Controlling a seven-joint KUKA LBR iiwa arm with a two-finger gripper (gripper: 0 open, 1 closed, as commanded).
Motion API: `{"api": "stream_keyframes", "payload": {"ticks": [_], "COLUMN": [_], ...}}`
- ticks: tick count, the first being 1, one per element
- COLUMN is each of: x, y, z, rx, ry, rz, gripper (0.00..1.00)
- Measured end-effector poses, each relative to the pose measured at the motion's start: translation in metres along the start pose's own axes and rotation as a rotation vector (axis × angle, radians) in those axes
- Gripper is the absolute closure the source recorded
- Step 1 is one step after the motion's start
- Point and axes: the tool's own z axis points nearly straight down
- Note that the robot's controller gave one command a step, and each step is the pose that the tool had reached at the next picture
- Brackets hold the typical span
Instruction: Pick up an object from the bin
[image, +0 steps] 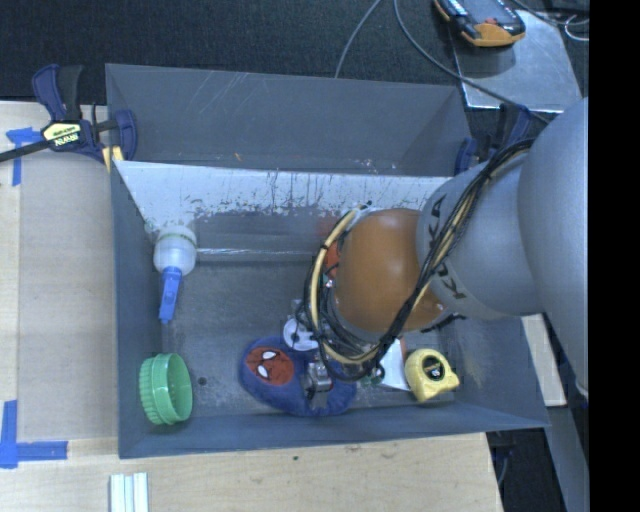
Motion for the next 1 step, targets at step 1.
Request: {"api": "stream_keyframes", "payload": {"ticks": [1], "x": [-0.0278], "y": [-0.0211], "z": [0.002], "rx": [-0.001], "ry": [-0.004], "rz": [-0.286], "gripper": [0.0]}}
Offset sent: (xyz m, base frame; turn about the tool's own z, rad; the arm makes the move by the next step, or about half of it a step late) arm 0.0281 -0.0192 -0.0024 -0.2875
